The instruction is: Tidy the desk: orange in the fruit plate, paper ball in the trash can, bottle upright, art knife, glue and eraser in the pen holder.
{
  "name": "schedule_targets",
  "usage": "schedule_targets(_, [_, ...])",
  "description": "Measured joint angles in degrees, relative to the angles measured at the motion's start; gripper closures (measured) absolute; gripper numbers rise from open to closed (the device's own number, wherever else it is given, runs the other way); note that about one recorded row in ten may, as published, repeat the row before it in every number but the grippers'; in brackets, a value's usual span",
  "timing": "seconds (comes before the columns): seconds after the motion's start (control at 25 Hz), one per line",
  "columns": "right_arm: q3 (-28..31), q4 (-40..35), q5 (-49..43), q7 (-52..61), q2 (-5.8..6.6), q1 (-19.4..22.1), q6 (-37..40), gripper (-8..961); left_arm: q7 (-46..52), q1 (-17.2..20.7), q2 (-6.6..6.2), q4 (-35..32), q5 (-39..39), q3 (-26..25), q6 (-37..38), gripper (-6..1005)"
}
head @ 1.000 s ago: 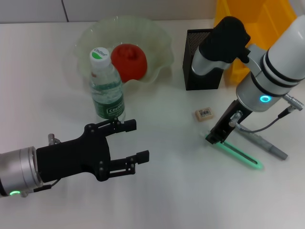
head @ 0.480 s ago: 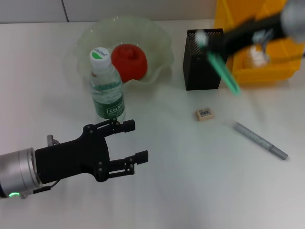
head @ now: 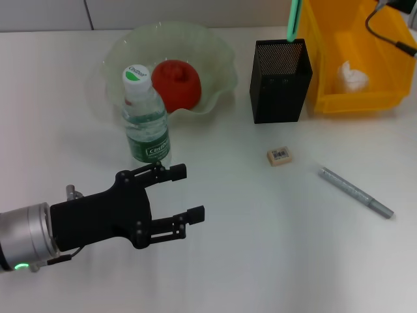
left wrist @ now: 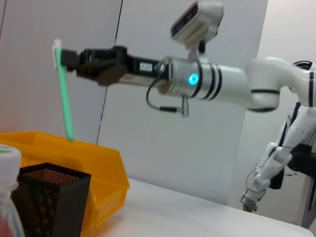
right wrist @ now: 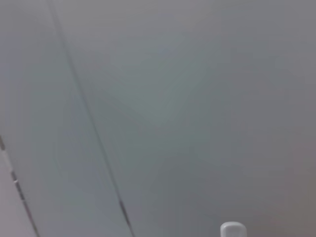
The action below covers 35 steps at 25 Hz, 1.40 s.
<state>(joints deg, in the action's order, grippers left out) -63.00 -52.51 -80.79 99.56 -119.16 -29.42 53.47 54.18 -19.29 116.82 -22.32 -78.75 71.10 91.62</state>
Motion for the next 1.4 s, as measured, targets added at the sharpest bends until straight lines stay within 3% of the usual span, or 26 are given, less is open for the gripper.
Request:
schedule_targets(0.08, [2.6,7.0,0.4,-3.2,0.01,-3.0,0.1,702,0.0,-0.1,0.04,0.0,0.0,0.0,0.0,200])
schedule_targets(0.2, [3.4,11.1,0.3,-5.1,0.03,-4.7,-0.3,692,0.0,-0.4,0.15,0.0,0.0,-0.1,-0.1,200])
schedule_targets(0.84, [2.7,12.7,-3.3,-4.7,0.35,-4.7,2.1,640,0.1,-1.2,0.38,0.0,0.0,-0.2,-1.6,201])
schedule_targets(0.92, [2.8,11.2,-3.9,-3.0,0.96,-4.1,5.0,633,0.0,-1.2,0.42,-0.1,0.0,-0.2,-1.6,201])
schedule_targets(1.0, [3.1,7.8,-6.1,0.6,2.08,-3.1,8.9,488,0.1,-1.2,0.42,-0.1,0.0,-0.2,-1.5,200])
schedule_targets(1.04, [3.2,3.5,-9.4,5.4,3.19,-2.3,13.3,480,0.1,-1.2,0.43,-0.1,0.0,-0.2,-1.4,200])
schedule_targets(1.08, [3.2,3.5,-9.4,5.4,3.19,-2.3,13.3,473,0.1,-1.2,0.42,0.0,0.0,-0.2,-1.3,200])
schedule_targets(1.2, [3.3,-8.1,-18.7,16.2,5.34,-1.8,23.6,450,0.1,-1.2,0.41,-0.1,0.0,-0.2,-1.1,201])
schedule_targets(1.28, [3.3,-15.4,-26.7,22.5,5.95,-3.1,31.9,406,0.1,-1.2,0.40,-0.1,0.0,-0.2,-1.1,201])
schedule_targets(1.4, [3.1,-23.6,-39.7,29.0,5.65,-6.9,42.8,296,0.1,-1.2,0.41,-0.2,0.0,-0.2,-1.0,201])
